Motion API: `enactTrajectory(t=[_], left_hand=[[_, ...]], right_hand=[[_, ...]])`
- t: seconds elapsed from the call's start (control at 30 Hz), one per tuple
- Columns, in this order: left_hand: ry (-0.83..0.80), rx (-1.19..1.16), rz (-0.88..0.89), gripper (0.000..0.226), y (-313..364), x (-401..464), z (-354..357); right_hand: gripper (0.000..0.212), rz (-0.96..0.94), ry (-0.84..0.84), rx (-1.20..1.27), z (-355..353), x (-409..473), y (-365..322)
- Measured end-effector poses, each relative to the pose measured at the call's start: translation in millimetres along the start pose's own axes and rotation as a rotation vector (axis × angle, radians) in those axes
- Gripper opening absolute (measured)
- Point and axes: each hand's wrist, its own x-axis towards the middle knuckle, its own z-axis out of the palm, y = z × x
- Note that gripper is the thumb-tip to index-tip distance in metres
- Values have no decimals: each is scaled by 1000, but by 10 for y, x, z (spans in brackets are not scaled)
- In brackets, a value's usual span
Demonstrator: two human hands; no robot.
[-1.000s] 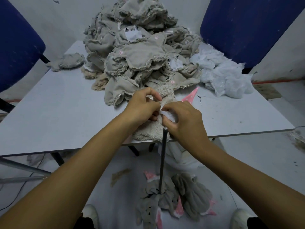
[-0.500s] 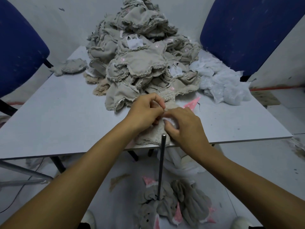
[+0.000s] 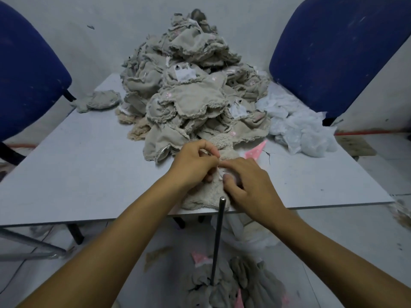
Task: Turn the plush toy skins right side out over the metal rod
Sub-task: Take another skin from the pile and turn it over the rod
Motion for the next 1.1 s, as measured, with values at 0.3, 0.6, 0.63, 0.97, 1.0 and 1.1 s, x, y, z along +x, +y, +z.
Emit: enactTrajectory(t=[0.3,0.6,0.63,0.97,1.0,1.1], left_hand=[[-24,-37,-18,20,12,-28,33],[-44,-15,9,20,21,-35,89],[-38,-25,6,21,11,-32,81],[15,50,44,24,-44,-32,60],[20,56,53,26,-39,-32,70],[25,100,94,28,3,-36,130]], right_hand=[[22,39,-16,39,-23,-33,13],[19,4,158,-125,67,-18,28],[21,-4,159,-94,53,-12,19],[32,-101,5,-88,-17,-100,56],[31,-90,50,-117,10,-101,63],[28,-17,173,-90,31,-81,62]])
